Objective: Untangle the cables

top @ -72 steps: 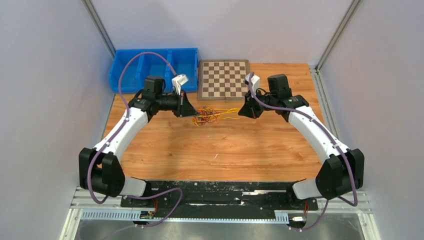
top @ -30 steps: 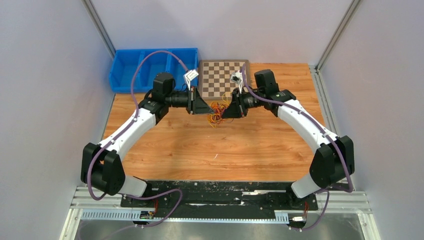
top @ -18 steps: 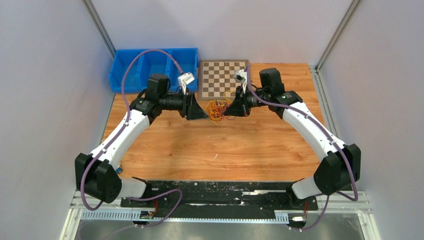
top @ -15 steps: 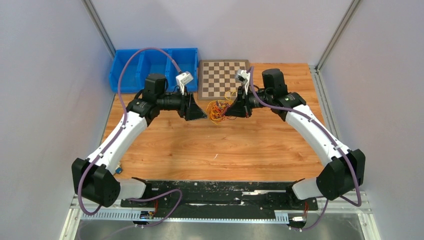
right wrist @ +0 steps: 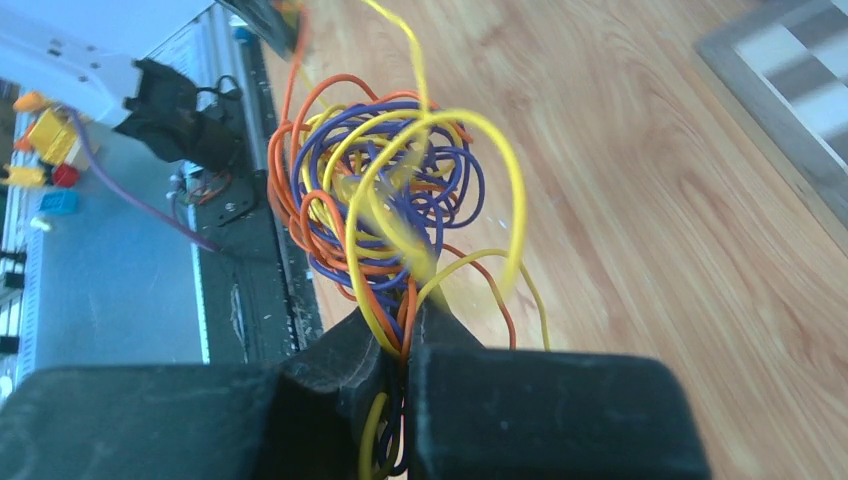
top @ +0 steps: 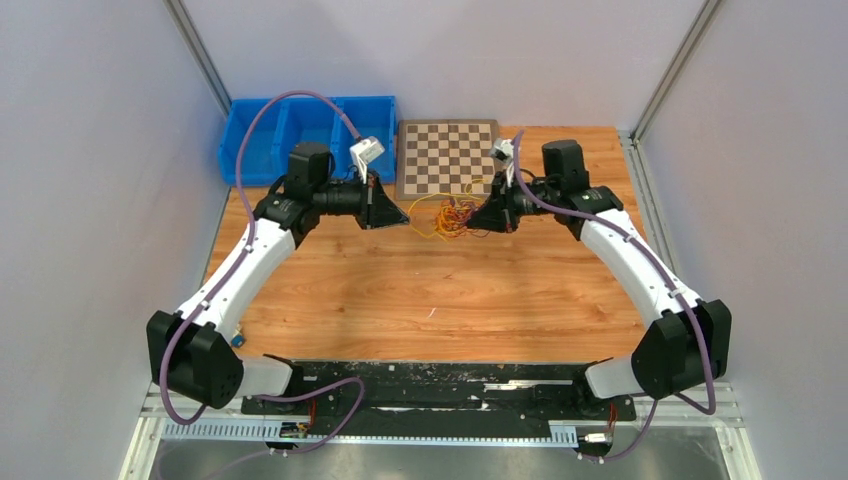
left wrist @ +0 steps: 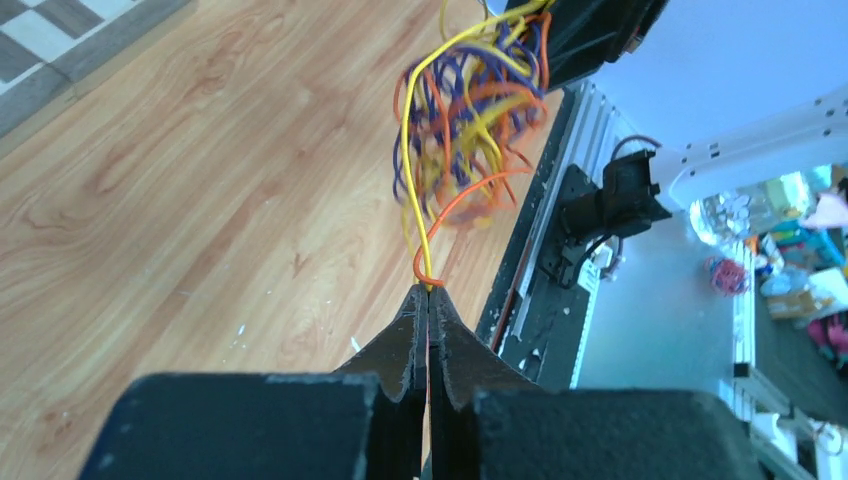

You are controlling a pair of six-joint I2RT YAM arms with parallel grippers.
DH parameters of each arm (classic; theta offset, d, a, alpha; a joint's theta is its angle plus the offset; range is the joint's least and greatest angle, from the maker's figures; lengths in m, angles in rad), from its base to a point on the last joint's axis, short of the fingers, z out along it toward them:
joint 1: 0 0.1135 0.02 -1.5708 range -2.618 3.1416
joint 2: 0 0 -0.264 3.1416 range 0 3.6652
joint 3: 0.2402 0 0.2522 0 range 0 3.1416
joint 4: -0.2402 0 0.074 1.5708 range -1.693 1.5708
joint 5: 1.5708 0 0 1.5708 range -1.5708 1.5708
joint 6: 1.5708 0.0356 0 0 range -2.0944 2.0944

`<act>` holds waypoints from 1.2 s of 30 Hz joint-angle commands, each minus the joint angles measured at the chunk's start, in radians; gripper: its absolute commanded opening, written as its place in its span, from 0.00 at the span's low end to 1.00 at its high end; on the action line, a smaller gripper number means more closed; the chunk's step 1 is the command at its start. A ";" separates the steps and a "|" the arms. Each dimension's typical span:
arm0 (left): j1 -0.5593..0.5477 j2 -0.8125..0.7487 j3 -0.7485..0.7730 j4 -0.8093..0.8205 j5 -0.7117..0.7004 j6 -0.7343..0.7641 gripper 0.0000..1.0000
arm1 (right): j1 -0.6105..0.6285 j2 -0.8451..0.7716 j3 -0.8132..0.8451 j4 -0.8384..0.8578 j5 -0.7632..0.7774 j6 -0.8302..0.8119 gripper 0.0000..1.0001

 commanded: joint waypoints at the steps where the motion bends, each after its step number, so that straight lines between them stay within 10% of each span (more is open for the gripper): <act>1: 0.080 -0.064 -0.003 0.049 0.033 -0.088 0.00 | -0.143 -0.033 -0.041 -0.025 -0.011 -0.025 0.00; 19: 0.665 -0.078 0.007 -0.311 0.031 0.262 0.00 | -0.734 0.093 -0.027 -0.418 0.043 -0.502 0.00; 21: 0.636 -0.072 0.017 -0.359 0.099 0.347 0.09 | -0.721 0.105 -0.009 -0.471 -0.038 -0.509 0.00; 22: 0.620 -0.075 0.017 -0.365 0.124 0.373 0.35 | -0.700 0.103 -0.002 -0.480 -0.074 -0.492 0.00; 26: 0.420 -0.102 -0.004 -0.283 0.090 0.370 0.89 | -0.525 0.059 0.029 -0.469 -0.133 -0.406 0.01; 36: -0.155 0.049 0.025 0.111 -0.016 0.065 0.95 | -0.057 0.003 0.064 -0.309 -0.117 -0.218 0.06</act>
